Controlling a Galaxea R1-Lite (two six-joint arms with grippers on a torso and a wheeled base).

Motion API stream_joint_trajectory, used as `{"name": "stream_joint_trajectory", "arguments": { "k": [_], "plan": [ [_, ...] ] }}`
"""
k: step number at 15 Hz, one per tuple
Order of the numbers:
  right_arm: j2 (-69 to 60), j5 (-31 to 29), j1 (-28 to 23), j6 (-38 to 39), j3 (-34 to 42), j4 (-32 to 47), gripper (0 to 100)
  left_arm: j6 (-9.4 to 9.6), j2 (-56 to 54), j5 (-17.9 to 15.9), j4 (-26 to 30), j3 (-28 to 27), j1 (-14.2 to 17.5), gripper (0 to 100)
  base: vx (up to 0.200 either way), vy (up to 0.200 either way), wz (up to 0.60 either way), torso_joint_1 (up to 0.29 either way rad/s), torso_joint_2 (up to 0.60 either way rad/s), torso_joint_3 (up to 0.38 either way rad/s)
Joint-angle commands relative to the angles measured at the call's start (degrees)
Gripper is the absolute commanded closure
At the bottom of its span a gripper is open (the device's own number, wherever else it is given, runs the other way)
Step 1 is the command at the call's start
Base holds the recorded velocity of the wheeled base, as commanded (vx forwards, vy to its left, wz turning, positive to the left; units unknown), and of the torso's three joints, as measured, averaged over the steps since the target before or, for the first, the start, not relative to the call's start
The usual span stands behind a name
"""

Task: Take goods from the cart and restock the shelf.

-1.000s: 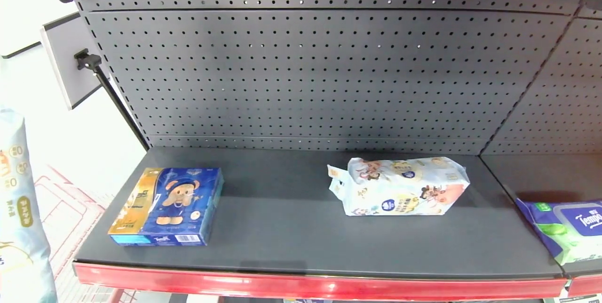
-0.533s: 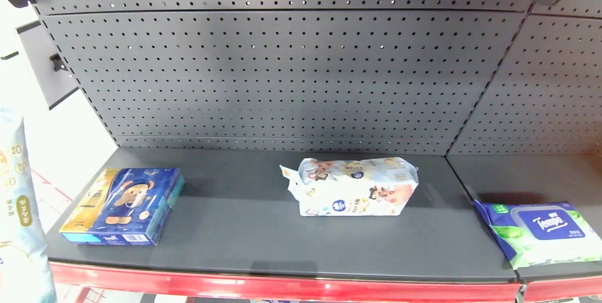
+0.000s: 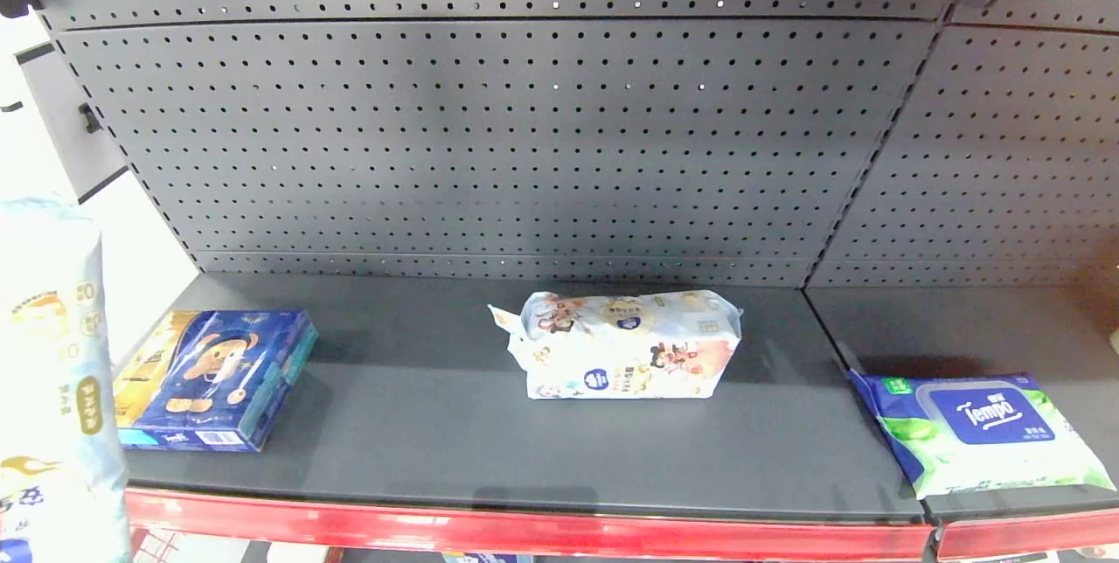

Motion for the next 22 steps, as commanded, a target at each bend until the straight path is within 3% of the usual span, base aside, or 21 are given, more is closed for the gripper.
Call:
{"name": "stream_joint_trajectory", "arguments": {
  "k": [1, 3, 5, 6, 10, 13, 15, 17, 22],
  "plan": [
    [31.3, 3.6, 3.9, -6.7, -14.5, 0.0, 0, -0.09, 3.0, -1.5, -0.2, -0.5, -0.3, 100, 0.0, 0.0, 0.0, 0.0, 0.0, 0.0],
    [39.8, 8.2, 5.9, -9.1, -13.7, -0.4, 0, 0.0, 5.6, -2.5, -0.2, -1.3, -0.3, 100, 0.0, 0.0, 0.0, 0.0, 0.0, 0.0],
    [44.9, 16.7, 5.9, -9.5, -14.9, -2.0, 0, 0.52, 8.0, -2.6, -0.2, -2.3, -0.3, 100, 0.0, 0.0, 0.0, 0.0, 0.0, 0.0],
    [50.1, 27.7, 5.8, -10.5, -15.0, -7.3, 0, 1.58, 10.8, -2.5, -0.2, -3.4, -0.3, 100, 0.0, 0.0, 0.0, 0.0, 0.0, 0.0],
    [60.3, 40.1, 5.0, -18.9, -15.4, -13.6, 0, 2.72, 13.6, -2.5, -0.2, -5.8, -0.3, 100, 0.0, 0.0, 0.0, 0.0, 0.0, 0.0],
    [67.0, 43.3, 4.4, -25.9, -18.2, -14.3, 0, 2.81, 14.3, -2.5, -0.1, -6.0, -0.3, 100, 0.0, 0.0, 0.0, 0.0, 0.0, 0.0],
    [68.4, 45.7, 4.4, -26.7, -19.7, -14.8, 0, 3.25, 14.6, -2.3, -0.1, -6.0, -0.3, 100, 0.0, 0.0, 0.0, 0.0, 0.0, 0.0],
    [70.7, 46.5, 4.7, -26.8, -22.4, -14.8, 0, 4.83, 14.9, -2.2, -0.1, -6.1, -0.3, 100, 0.0, 0.0, 0.0, 0.0, 0.0, 0.0],
    [74.7, 47.4, 6.3, -27.8, -25.1, -14.8, 0, 4.92, 15.0, -1.5, -0.1, -6.3, -0.3, 100, 0.0, 0.0, 0.0, 0.0, 0.0, 0.0]
  ]
}}
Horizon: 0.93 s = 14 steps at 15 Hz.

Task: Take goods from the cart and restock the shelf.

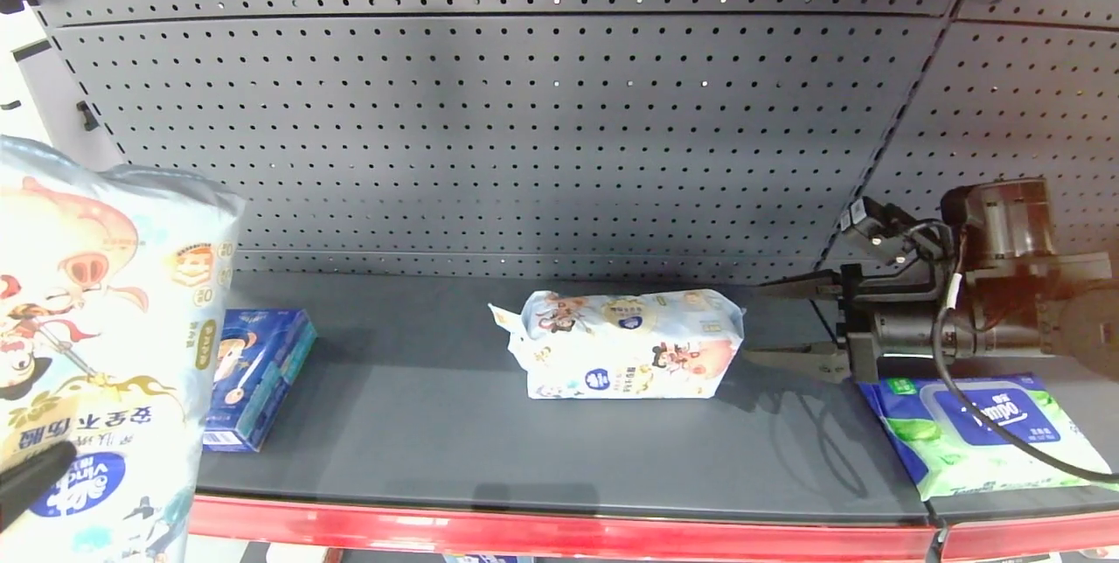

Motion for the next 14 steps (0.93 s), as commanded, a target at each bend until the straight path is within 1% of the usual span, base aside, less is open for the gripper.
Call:
{"name": "stream_joint_trajectory", "arguments": {
  "k": [1, 4, 14],
  "plan": [
    [2.2, 0.1, 1.0, -0.1, -1.1, 0.0, 0, -0.05, 0.1, 0.0, 0.0, -0.1, 0.0, 100, 0.0, 0.0, 0.0, 0.0, 0.0, 0.0],
    [6.1, 0.0, 1.3, -2.3, -4.2, 0.0, 0, 0.04, 0.7, 0.1, 0.0, -0.2, 0.0, 100, 0.0, 0.0, 0.0, 0.0, 0.0, 0.0],
    [11.7, -1.7, 6.4, -2.5, -8.1, 0.0, 0, 0.04, 0.9, 0.1, 0.0, 0.0, 0.0, 100, 0.0, 0.0, 0.0, 0.0, 0.0, 0.0]
  ]
}}
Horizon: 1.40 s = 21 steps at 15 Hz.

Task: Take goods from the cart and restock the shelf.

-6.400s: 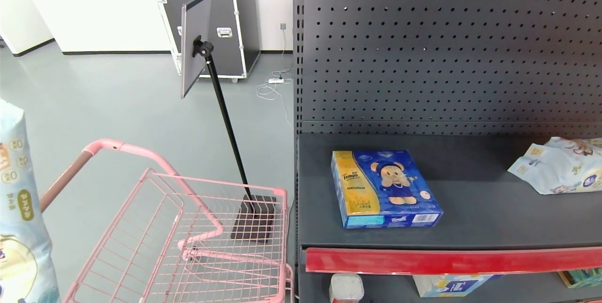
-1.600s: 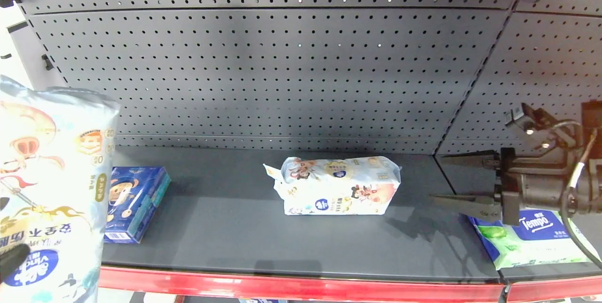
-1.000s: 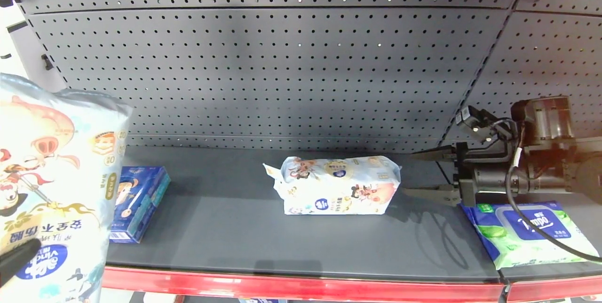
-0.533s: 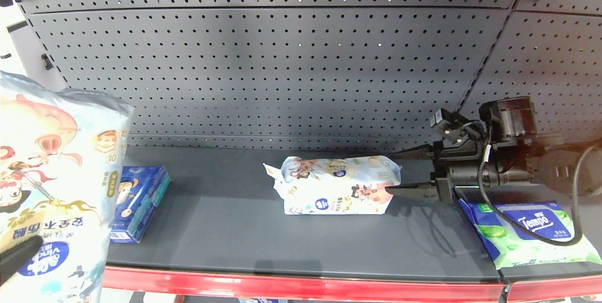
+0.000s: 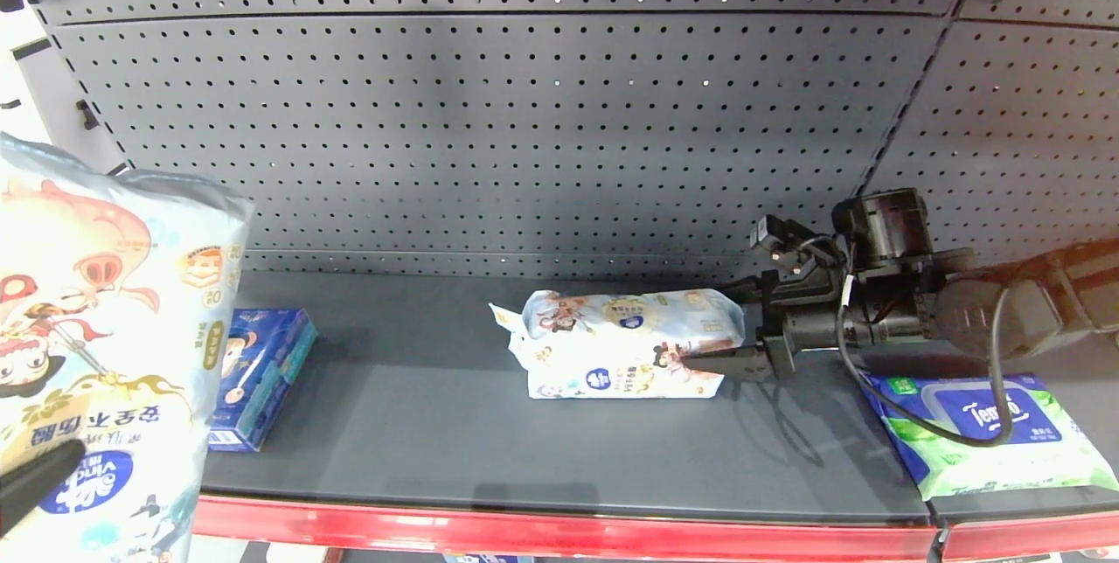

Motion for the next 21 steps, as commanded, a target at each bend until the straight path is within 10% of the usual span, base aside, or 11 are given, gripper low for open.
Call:
{"name": "stream_joint_trajectory", "arguments": {
  "k": [1, 3, 4, 21],
  "plan": [
    [1.0, -0.1, 0.7, -0.1, -0.5, 0.0, 0, -0.01, 0.1, 0.0, 0.0, 0.0, 0.0, 100, 0.0, 0.0, 0.0, 0.0, 0.0, 0.0],
    [2.6, -0.4, 1.0, -0.1, -1.5, -0.1, 0, -0.01, 0.0, 0.0, 0.0, 0.0, 0.0, 100, 0.0, 0.0, 0.0, 0.0, 0.0, 0.0],
    [2.9, -1.1, 1.3, -0.1, -1.6, -0.1, 100, -0.09, 0.0, 0.0, 0.0, 0.0, 0.0, 100, 0.0, 0.0, 0.0, 0.0, 0.0, 0.0],
    [-11.5, -10.0, 14.7, 0.5, 15.7, -0.1, 100, -0.45, -0.9, -0.4, -0.1, 0.1, 0.0, 100, 0.0, 0.0, 0.0, 0.0, 0.0, 0.0]
  ]
}}
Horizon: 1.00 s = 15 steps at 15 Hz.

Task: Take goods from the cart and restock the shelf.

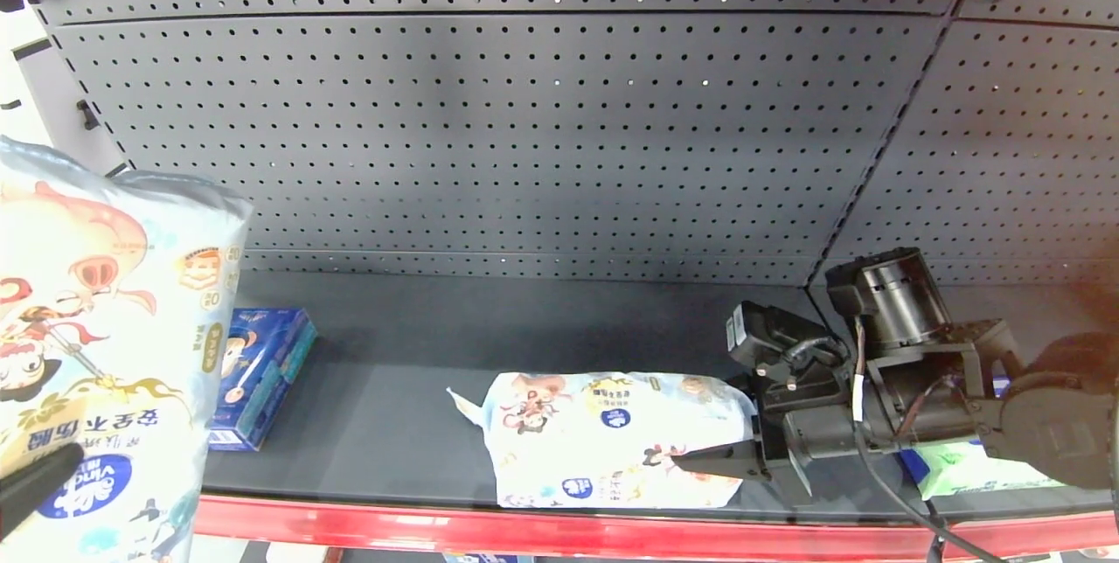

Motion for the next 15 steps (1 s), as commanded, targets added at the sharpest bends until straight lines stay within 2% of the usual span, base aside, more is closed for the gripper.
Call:
{"name": "stream_joint_trajectory", "arguments": {
  "k": [1, 4, 15],
  "plan": [
    [-0.3, 0.0, 1.3, -0.1, -0.1, 0.0, 100, -0.07, -0.7, 0.0, 0.0, 0.0, 0.0, 100, 0.0, 0.0, 0.0, 0.0, 0.0, 0.0],
    [1.0, -0.4, 3.2, -0.2, -0.2, 0.0, 100, -0.07, -0.8, 0.0, 0.0, 0.2, 0.0, 100, 0.0, 0.0, 0.0, 0.0, 0.0, 0.0],
    [1.3, -4.0, 4.8, -0.3, 1.9, 0.0, 100, -0.07, -0.7, 0.0, 0.1, 0.2, 0.0, 100, 0.0, 0.0, 0.0, 0.0, 0.0, 0.0]
  ]
}}
